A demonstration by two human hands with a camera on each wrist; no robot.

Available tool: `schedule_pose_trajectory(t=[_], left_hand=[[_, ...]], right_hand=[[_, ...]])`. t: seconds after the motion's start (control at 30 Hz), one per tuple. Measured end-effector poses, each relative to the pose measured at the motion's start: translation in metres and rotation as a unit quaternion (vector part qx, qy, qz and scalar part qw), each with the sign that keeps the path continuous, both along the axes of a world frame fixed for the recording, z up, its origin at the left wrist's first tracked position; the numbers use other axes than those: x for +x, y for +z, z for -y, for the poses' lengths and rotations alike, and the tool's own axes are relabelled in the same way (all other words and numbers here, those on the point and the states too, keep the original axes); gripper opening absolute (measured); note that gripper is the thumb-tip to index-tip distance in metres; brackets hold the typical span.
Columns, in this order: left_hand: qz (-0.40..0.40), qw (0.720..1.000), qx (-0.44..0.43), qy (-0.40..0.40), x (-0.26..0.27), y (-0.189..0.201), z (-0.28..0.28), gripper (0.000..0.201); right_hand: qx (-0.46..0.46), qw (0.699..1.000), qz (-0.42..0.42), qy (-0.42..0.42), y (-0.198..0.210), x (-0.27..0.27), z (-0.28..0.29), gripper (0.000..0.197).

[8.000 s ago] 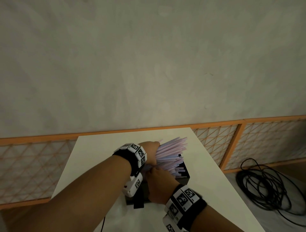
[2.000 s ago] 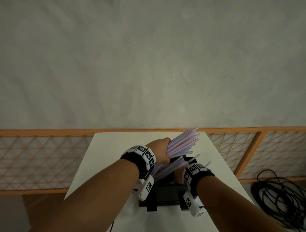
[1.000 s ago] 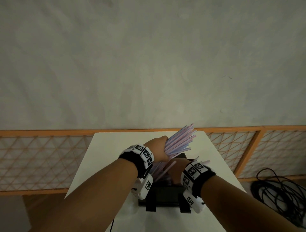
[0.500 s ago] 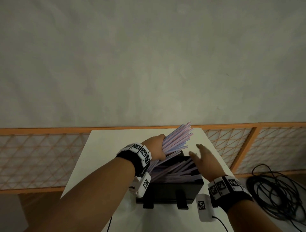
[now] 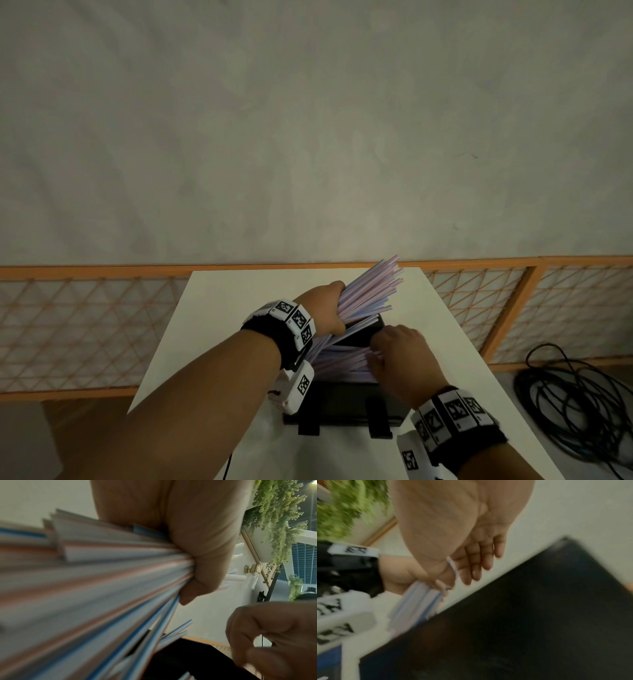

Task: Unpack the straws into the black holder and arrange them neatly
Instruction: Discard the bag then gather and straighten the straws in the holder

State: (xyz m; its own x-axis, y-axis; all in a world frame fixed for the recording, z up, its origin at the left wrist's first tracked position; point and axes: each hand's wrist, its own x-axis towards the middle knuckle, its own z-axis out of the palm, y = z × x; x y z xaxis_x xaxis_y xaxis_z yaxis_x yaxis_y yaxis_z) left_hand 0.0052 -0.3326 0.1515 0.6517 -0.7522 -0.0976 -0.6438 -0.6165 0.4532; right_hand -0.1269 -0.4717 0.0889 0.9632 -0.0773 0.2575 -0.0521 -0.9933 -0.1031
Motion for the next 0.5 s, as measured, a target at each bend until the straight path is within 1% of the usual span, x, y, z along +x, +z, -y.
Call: schedule_pose_trajectory(t=[0.03,0.07,0.13,0.17,0.23,0.3,0.33,0.4,0.43,0.5], left_hand=[[0.002,1.0,-0.001,-0.001,0.0,0.0,0.0,0.044],[0.004,1.0,-0.001,-0.002,0.0,-0.001,0.0,0.042],[0.004,1.0,0.001,-0.006,-0.001,-0.001,0.001,0.042],[0.005,1.0,0.001,-0.007,-0.001,0.0,0.001,0.043],[0.008,1.0,0.005,-0.008,-0.002,0.0,0.001,0.046],[0.008,1.0,0.007,-0.008,-0.004,0.001,0.0,0.048],[0.007,1.0,0.008,-0.007,-0.004,0.0,0.0,0.049],[0.006,1.0,0.009,-0.004,-0.005,0.0,-0.001,0.051],[0.005,1.0,0.007,-0.002,-0.005,0.0,-0.001,0.052],[0.006,1.0,0.004,0.001,-0.004,0.0,-0.002,0.052]], right_hand=[[0.027,0.998,-0.038,0.03,0.005,0.001,-0.009,0.034],[0.043,0.991,-0.114,0.054,0.006,0.003,-0.019,0.04],[0.047,0.957,-0.277,0.076,0.003,0.007,-0.036,0.051],[0.048,0.942,-0.323,0.075,0.001,0.011,-0.041,0.057],[0.056,0.927,-0.368,0.045,-0.002,0.018,-0.048,0.066],[0.061,0.908,-0.414,-0.006,-0.004,0.026,-0.051,0.069],[0.079,0.896,-0.435,-0.031,-0.003,0.03,-0.051,0.071],[0.124,0.883,-0.451,-0.05,-0.002,0.036,-0.049,0.08],[0.13,0.88,-0.453,-0.054,-0.002,0.039,-0.048,0.079],[0.125,0.868,-0.475,-0.07,-0.003,0.046,-0.046,0.067]])
